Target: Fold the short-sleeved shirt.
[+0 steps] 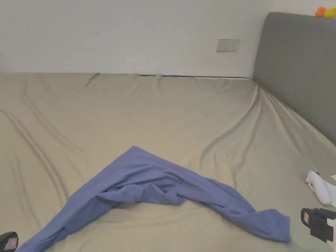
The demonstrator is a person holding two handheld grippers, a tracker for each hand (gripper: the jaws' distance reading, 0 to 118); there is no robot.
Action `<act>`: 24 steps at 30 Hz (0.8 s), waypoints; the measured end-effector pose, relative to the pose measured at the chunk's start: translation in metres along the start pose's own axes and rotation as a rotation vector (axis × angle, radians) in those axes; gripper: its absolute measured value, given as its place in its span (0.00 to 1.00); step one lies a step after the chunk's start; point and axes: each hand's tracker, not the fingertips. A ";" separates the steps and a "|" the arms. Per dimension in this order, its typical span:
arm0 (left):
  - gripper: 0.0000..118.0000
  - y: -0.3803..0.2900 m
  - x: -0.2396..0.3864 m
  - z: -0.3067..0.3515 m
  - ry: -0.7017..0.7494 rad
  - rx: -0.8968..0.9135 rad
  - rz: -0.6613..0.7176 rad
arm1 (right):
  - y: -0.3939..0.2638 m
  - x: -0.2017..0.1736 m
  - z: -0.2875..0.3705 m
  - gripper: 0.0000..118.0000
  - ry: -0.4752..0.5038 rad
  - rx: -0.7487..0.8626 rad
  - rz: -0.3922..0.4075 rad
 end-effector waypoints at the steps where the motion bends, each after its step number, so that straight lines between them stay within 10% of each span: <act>1: 0.00 0.003 0.000 -0.001 -0.002 -0.003 -0.001 | 0.000 0.003 -0.010 0.58 -0.019 -0.026 0.010; 3: 0.00 0.002 0.000 -0.003 -0.008 -0.008 0.001 | 0.000 0.005 -0.039 0.71 -0.070 -0.175 0.026; 4: 0.00 0.002 0.000 -0.004 -0.015 -0.010 0.003 | -0.005 0.007 -0.056 1.00 -0.079 -0.247 0.021; 15: 0.00 0.006 0.000 -0.009 -0.011 -0.018 -0.021 | -0.029 0.046 -0.154 0.97 0.013 -0.323 -0.168; 18: 0.00 0.005 0.003 -0.010 -0.004 -0.033 -0.018 | -0.027 0.032 -0.154 0.70 0.013 -0.317 -0.105; 20: 0.00 0.005 0.002 -0.010 0.001 -0.042 -0.024 | -0.026 0.021 -0.149 0.06 -0.006 -0.288 -0.051; 24: 0.00 0.008 -0.006 -0.012 0.003 -0.035 -0.032 | -0.017 0.007 -0.132 0.05 0.046 -0.238 -0.120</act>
